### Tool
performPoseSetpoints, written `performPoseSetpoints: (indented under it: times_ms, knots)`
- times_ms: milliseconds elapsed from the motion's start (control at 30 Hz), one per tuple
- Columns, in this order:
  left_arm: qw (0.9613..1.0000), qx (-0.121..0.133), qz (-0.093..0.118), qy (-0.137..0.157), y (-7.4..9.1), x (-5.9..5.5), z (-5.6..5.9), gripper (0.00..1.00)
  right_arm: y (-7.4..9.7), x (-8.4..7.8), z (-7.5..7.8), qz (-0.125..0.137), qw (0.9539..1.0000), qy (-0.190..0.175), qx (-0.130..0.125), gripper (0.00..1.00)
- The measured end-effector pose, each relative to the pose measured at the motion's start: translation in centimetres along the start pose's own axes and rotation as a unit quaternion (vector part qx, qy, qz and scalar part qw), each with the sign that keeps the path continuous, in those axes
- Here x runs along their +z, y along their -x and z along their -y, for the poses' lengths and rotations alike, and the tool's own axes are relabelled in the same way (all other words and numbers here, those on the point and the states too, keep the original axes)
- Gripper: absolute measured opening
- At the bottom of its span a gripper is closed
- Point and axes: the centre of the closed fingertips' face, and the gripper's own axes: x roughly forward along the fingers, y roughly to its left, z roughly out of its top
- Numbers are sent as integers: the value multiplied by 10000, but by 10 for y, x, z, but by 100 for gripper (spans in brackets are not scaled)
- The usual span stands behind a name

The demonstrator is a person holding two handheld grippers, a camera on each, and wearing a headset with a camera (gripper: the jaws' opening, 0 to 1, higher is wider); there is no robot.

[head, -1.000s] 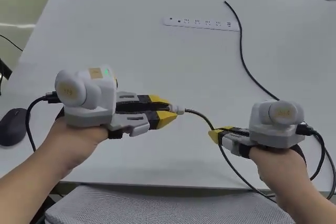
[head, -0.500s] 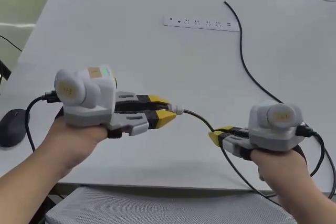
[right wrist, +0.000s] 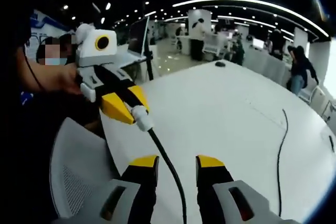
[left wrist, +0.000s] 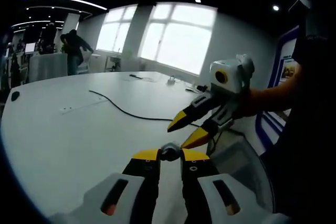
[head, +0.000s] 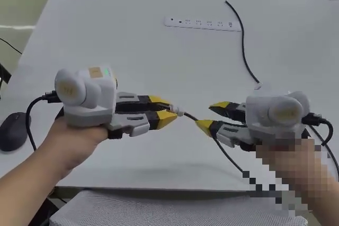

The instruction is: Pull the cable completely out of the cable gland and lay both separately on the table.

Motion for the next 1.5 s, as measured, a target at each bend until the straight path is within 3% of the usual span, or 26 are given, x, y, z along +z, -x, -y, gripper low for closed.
performPoseSetpoints:
  times_ms: [167, 400, 633, 1100, 1500]
  knots:
    - [10000, -23, 2, -8, 0, -1, 2, 15, -8, 11, -17, -37, 9970, 778, 19, 20]
    - [10000, -42, 22, -16, 1, 1, 3, 15, -18, 14, -26, -100, 9948, 1009, 89, 12]
    - [10000, -43, 47, -9, 3, 1, 6, 15, -18, 14, -26, -127, 9944, 1043, 113, 1]
    - [9999, -48, 100, -31, 5, 5, 6, 15, -17, 11, -24, -165, 9947, 1012, 61, 0]
    - [9999, -63, 127, -5, 5, 7, 9, 15, -15, -10, -14, -350, 9966, 742, -8, 0]
